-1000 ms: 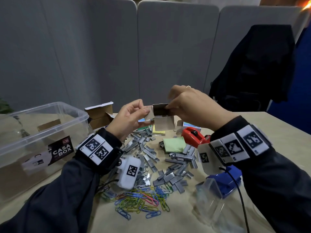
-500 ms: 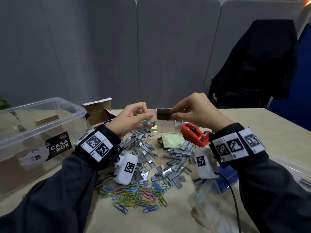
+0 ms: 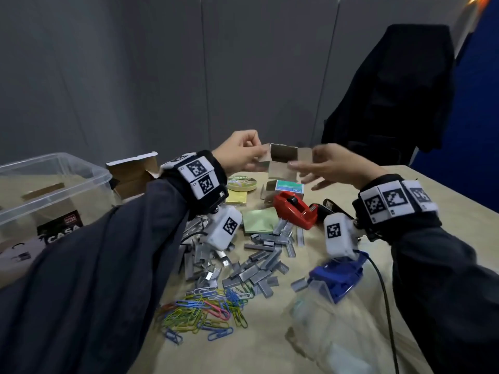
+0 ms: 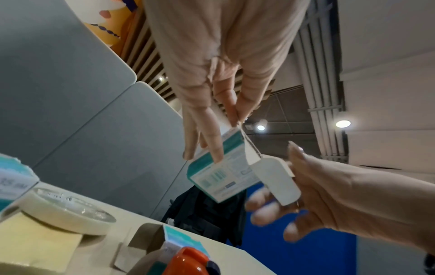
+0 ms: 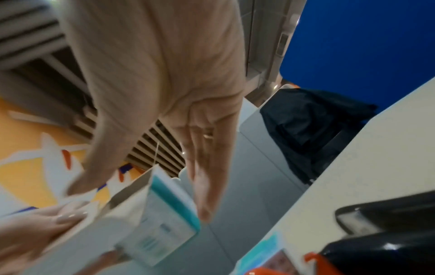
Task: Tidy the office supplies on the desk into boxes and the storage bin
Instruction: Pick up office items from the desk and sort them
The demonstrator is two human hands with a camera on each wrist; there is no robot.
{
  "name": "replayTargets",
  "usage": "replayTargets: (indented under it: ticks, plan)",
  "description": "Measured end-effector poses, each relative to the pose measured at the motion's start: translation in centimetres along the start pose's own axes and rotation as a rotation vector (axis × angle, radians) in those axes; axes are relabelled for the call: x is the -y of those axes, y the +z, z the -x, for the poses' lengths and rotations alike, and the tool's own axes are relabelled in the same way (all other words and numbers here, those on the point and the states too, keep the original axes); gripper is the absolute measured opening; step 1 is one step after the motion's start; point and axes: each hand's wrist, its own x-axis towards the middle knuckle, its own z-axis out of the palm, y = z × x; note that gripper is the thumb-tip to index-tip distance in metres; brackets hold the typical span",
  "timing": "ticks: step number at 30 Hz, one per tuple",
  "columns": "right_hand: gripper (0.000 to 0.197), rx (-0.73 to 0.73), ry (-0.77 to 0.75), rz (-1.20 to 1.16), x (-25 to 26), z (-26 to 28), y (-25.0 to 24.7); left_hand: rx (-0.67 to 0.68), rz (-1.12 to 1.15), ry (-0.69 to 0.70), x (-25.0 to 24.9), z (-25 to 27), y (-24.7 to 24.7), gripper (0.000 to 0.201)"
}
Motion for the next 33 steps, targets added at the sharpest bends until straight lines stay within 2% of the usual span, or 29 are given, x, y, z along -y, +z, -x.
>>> replayTargets:
  ticks: [2,4,8,11,15,18,22,26,33]
  plan:
    - [0.082,0.173,0.098,0.227,-1.3,-0.6,-0.4,-0.034,0.017,-0.025,0.7,-0.6,0.7,0.03]
    - [0.083,0.27,0.175,0.391,-2.2,-1.4,-0.5,-0.058,0.013,-0.034,1.5,-0.9,1.2,0.031]
    - [0.056,0.312,0.198,0.575,-2.2,-3.5,0.8,-0.05,-0.003,-0.037,2.7,-1.6,1.6,0.031]
    - [0.054,0.322,0.196,0.697,-2.6,-4.5,2.4,-0.066,-0.04,-0.043,3.2,-2.1,1.5,0.032]
    - [0.052,0.265,0.159,0.774,-3.5,-3.9,3.4,-0.149,0.009,-0.074,3.8,-2.6,1.0,0.032]
    - [0.056,0.256,0.112,0.727,-4.0,-3.3,3.0,-0.169,0.114,-0.09,4.1,-2.8,1.0,0.032]
    - [0.07,0.294,0.053,0.665,-4.6,-2.9,2.9,-0.125,0.162,-0.101,3.9,-2.8,2.4,0.033]
    - [0.062,0.361,0.185,0.407,-4.8,-2.0,0.4,-0.072,0.086,-0.135,3.8,-2.6,3.8,0.032]
    - [0.102,0.234,0.223,-0.038,-5.2,-1.1,-3.1,0.048,-0.063,-0.183,3.7,-2.0,4.9,0.03]
